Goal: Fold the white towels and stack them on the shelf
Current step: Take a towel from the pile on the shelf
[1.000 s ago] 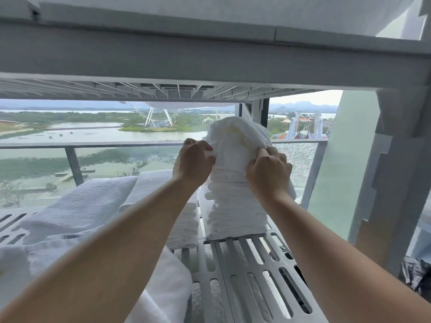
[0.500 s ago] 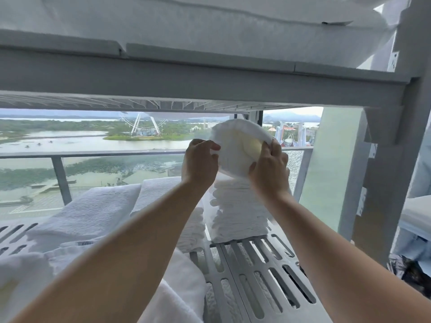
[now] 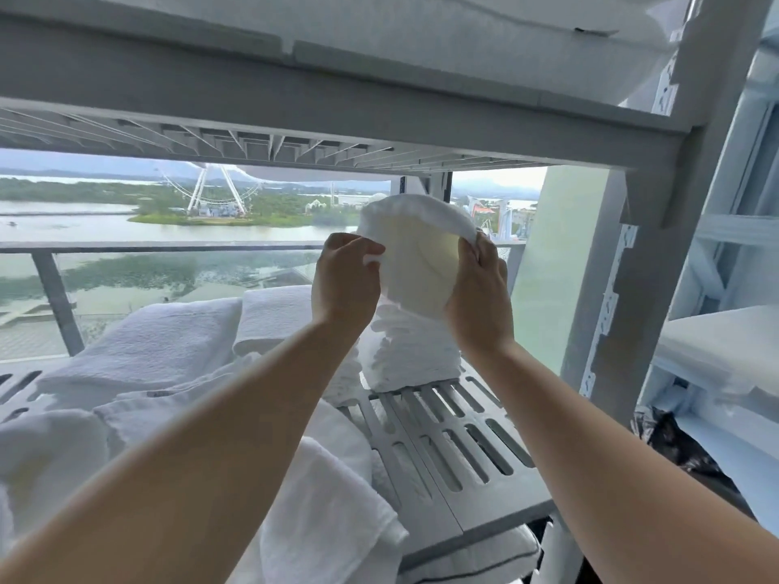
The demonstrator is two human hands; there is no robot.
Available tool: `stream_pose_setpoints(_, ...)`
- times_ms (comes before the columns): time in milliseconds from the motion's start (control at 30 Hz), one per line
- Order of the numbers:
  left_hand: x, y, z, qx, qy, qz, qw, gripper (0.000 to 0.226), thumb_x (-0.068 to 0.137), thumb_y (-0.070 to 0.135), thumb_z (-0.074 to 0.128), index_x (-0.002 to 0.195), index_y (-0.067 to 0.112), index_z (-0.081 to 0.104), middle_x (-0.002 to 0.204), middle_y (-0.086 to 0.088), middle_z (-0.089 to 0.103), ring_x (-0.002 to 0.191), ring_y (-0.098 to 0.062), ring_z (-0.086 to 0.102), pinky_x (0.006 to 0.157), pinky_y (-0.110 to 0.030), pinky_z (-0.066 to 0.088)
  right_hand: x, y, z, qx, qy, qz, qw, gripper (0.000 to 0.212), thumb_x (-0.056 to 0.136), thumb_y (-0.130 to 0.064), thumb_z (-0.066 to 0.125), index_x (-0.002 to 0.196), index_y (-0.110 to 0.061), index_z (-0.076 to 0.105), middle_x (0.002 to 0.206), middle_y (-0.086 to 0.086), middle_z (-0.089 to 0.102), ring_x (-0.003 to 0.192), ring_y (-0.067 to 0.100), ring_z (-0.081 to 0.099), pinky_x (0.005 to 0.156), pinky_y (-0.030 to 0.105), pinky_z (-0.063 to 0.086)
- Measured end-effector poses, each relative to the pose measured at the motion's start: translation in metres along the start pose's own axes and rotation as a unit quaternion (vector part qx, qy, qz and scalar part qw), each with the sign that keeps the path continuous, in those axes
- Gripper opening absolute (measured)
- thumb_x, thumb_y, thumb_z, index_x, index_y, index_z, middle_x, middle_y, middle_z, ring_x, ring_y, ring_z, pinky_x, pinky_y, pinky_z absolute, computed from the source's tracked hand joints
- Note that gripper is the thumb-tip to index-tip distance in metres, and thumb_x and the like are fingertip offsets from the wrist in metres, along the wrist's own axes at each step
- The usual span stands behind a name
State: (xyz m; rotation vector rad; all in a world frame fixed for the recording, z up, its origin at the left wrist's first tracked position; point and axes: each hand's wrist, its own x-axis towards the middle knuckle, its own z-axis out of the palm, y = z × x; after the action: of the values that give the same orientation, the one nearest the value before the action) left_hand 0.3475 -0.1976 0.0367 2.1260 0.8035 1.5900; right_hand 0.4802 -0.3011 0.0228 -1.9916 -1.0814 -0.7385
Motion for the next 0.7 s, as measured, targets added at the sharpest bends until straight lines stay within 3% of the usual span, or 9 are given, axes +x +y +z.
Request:
stream_pose_setpoints(300, -0.037, 0.031, -0.021, 0.017, 0.016, -0.014, 1.0, 0.024, 0.091, 0.007, 0.063, 0.104, 0.022, 0.076, 0.119, 0.004, 0.061, 0.093, -0.009, 0.059, 0.078, -0.019, 0.041, -0.033, 0.004, -0.039, 0.033, -0.005, -0.043, 0.999, 0.069, 0.088, 0.014, 0.043, 0.153, -0.006, 0.034, 0.161, 0.014, 0.026, 0.148, 0.029, 0.025, 0.119, 0.035, 0.024)
stream_pose_setpoints(500, -0.083, 0.053, -0.026, 0.051, 0.048, -0.032, 0.997, 0.027, 0.089, 0.005, 0.062, 0.099, 0.025, 0.076, 0.117, 0.004, 0.063, 0.086, -0.004, 0.054, 0.074, -0.019, 0.04, -0.071, 0.021, -0.068, 0.08, -0.034, -0.091, 0.992, 0.067, 0.088, 0.017, 0.04, 0.151, -0.005, 0.039, 0.158, 0.013, 0.033, 0.147, 0.026, 0.029, 0.12, 0.039, 0.029)
stream_pose_setpoints(633, -0.118, 0.068, -0.034, 0.105, 0.044, -0.037, 0.993, 0.028, 0.089, 0.003, 0.059, 0.101, 0.022, 0.076, 0.115, 0.003, 0.061, 0.087, -0.005, 0.054, 0.071, -0.003, 0.03, -0.102, 0.034, -0.082, 0.115, -0.056, -0.109, 0.986, 0.067, 0.087, 0.018, 0.038, 0.15, -0.004, 0.04, 0.158, 0.013, 0.032, 0.147, 0.027, 0.029, 0.119, 0.036, 0.031)
stream_pose_setpoints(700, -0.135, 0.073, -0.038, 0.137, 0.03, -0.039, 0.989, 0.029, 0.089, 0.003, 0.057, 0.103, 0.02, 0.076, 0.114, 0.0, 0.062, 0.096, -0.01, 0.059, 0.077, -0.006, 0.031, -0.116, 0.038, -0.088, 0.14, -0.067, -0.105, 0.982, 0.067, 0.086, 0.017, 0.04, 0.15, -0.003, 0.041, 0.156, 0.013, 0.034, 0.145, 0.029, 0.033, 0.118, 0.038, 0.033)
